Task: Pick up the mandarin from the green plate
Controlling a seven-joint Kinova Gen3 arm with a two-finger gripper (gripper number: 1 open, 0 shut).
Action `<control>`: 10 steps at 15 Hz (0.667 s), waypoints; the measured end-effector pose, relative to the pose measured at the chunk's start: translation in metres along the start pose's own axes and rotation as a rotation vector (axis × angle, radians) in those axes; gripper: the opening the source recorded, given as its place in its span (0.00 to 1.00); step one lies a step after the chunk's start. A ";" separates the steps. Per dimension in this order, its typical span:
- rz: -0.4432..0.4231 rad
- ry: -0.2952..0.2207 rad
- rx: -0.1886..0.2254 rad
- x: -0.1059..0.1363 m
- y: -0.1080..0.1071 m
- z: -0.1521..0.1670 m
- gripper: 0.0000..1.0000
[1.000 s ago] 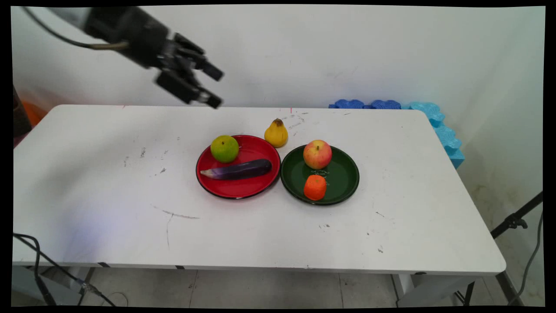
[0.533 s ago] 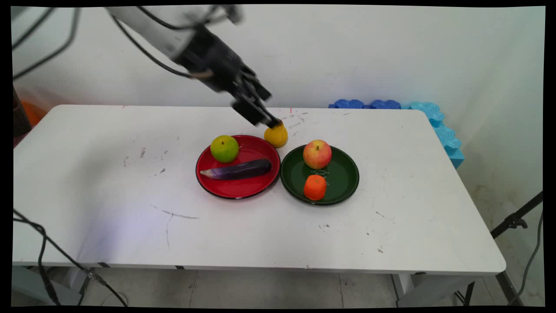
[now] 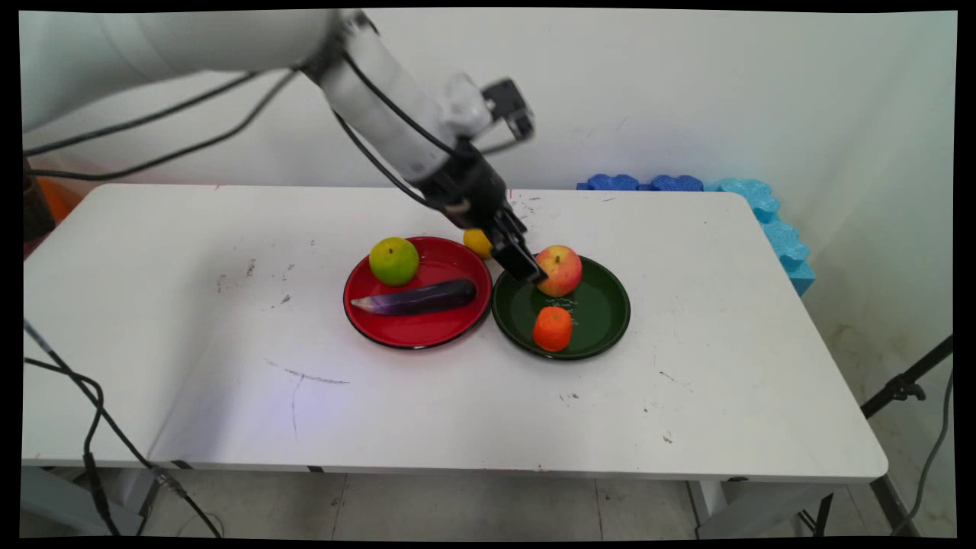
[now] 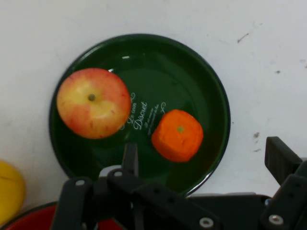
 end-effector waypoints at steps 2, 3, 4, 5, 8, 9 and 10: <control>-0.027 -0.019 0.004 0.002 0.002 0.027 1.00; -0.042 -0.027 0.006 0.001 0.002 0.038 1.00; -0.060 -0.037 0.009 0.001 0.003 0.050 1.00; -0.078 -0.046 0.010 0.000 0.003 0.060 1.00; -0.112 -0.064 0.015 -0.004 0.003 0.087 1.00; -0.118 -0.067 0.014 -0.005 0.003 0.095 1.00; -0.122 -0.070 0.013 -0.006 0.004 0.101 1.00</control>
